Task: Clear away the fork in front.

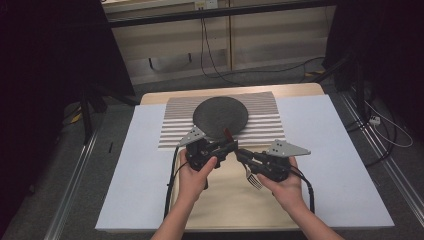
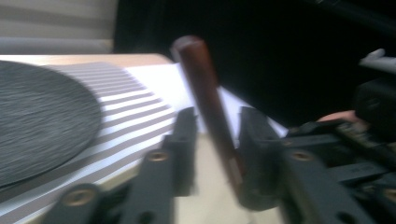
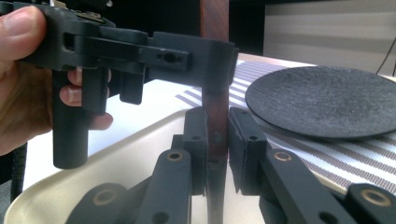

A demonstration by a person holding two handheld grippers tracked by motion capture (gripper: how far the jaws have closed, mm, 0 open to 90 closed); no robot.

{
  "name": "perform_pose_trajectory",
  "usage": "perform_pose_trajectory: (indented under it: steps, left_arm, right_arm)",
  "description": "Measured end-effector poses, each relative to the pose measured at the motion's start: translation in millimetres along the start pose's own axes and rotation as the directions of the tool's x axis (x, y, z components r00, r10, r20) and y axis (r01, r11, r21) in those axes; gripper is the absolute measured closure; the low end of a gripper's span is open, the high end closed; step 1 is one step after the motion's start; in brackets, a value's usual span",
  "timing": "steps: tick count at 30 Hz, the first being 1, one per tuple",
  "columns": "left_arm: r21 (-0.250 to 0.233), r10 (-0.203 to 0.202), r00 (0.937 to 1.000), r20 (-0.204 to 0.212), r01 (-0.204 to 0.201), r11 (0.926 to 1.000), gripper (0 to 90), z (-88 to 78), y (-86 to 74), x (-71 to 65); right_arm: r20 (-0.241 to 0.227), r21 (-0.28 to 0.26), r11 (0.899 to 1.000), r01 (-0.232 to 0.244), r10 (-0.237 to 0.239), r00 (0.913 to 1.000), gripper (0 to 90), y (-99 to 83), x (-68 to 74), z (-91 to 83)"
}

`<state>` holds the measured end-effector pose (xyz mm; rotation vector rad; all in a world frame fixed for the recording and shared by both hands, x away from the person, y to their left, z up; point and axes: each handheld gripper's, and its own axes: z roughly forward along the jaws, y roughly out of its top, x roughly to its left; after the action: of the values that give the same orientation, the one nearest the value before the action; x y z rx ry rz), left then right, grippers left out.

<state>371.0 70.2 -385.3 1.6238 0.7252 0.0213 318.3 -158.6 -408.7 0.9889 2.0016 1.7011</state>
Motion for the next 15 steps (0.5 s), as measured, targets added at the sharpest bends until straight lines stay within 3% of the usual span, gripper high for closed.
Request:
perform_pose_trajectory:
  steps: [3, 5, 10, 15]
  left_arm:
    - [-0.008, -0.026, 0.9989, 0.04, 0.026, 0.9996, 77.6, 1.5, 2.0, -2.0]
    - [-0.008, 0.003, 0.9996, 0.027, -0.003, 1.0, 78.6, 0.7, 4.1, -4.2]
    - [-0.004, 0.0, 0.9995, 0.03, 0.0, 1.0, 80.2, -3.2, 6.1, -2.0]
    - [0.002, -0.012, 0.9994, 0.031, 0.012, 0.9999, 80.5, -14.1, 10.4, 4.1]
  right_arm:
    - [0.001, -0.016, 1.0, -0.002, 0.002, 1.0, 78.2, 1.0, 0.2, -1.1]
    - [0.0, -0.022, 1.0, -0.003, 0.003, 1.0, 78.1, 0.9, 0.4, -0.6]
    - [-0.02, -0.037, 0.999, 0.009, -0.01, 0.9998, 76.4, 1.3, 2.0, 0.3]
    - [0.006, -0.019, 0.999, 0.051, -0.05, 0.9987, 67.8, -0.9, 2.3, -2.7]
